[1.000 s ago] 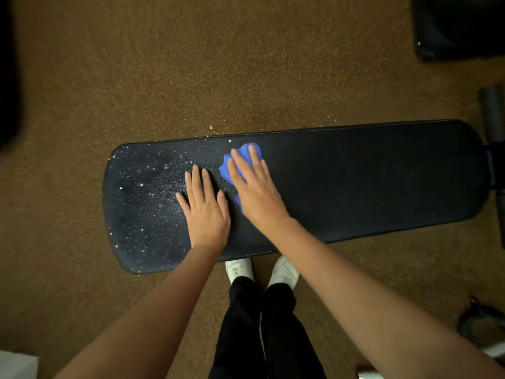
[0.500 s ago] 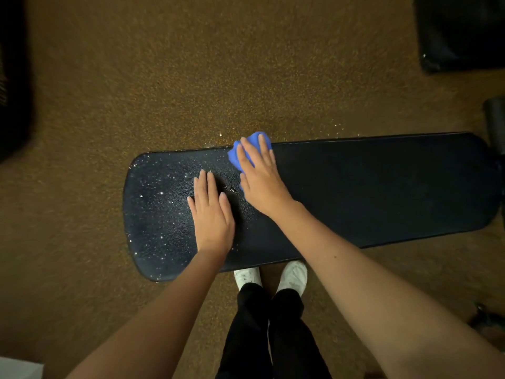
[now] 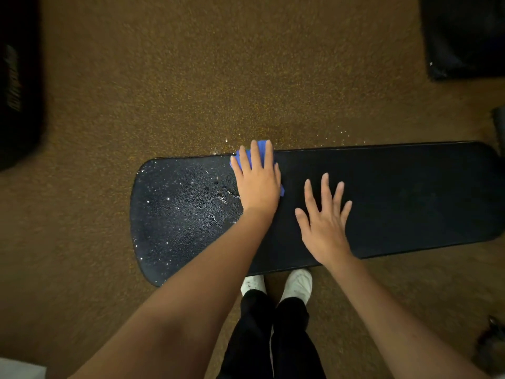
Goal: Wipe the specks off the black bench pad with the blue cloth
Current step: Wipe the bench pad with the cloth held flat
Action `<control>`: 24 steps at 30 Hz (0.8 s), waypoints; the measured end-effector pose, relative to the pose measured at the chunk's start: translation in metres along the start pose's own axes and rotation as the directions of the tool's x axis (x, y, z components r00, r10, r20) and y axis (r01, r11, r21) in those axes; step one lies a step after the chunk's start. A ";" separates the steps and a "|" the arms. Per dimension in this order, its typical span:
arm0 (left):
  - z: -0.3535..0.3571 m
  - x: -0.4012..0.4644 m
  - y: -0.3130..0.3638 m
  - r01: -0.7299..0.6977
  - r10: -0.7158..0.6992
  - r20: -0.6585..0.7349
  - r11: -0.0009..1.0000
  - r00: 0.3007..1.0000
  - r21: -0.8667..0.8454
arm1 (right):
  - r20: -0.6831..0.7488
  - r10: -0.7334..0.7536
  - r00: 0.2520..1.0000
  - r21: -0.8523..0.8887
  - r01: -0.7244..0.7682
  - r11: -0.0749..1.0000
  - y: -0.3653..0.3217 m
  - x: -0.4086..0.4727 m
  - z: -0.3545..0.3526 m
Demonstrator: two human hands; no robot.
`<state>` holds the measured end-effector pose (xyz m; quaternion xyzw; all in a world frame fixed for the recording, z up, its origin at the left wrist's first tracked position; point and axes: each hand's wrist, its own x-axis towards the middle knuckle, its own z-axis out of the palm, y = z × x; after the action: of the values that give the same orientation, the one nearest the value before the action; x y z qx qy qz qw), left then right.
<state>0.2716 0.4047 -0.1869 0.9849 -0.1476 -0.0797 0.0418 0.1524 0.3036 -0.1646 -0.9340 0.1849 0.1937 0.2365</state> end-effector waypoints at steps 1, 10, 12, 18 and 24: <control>0.001 0.006 -0.005 -0.016 0.016 -0.022 1.000 1.000 -0.002 | 0.006 0.002 1.000 -0.010 -0.002 1.000 0.000 -0.001 0.000; 0.000 0.013 -0.033 0.084 -0.095 -0.100 0.991 0.991 -0.105 | 0.079 0.036 0.996 -0.093 -0.029 0.995 -0.008 -0.001 -0.005; 0.002 0.013 -0.022 -0.155 0.145 -0.115 0.985 0.983 -0.082 | 0.091 0.054 0.994 -0.116 -0.044 0.992 -0.011 0.000 -0.005; 0.005 0.007 -0.047 -0.296 0.284 -0.160 0.954 0.945 -0.050 | 0.119 0.064 0.991 -0.151 -0.045 0.987 -0.012 0.000 -0.006; 0.001 0.009 -0.039 -0.143 0.124 -0.148 0.982 0.981 -0.122 | 0.159 0.071 0.985 -0.155 -0.046 0.987 -0.015 0.002 -0.009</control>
<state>0.2906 0.4392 -0.1937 0.9710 -0.2046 -0.0172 0.1222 0.1625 0.3109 -0.1529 -0.9243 0.1772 0.2902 0.1736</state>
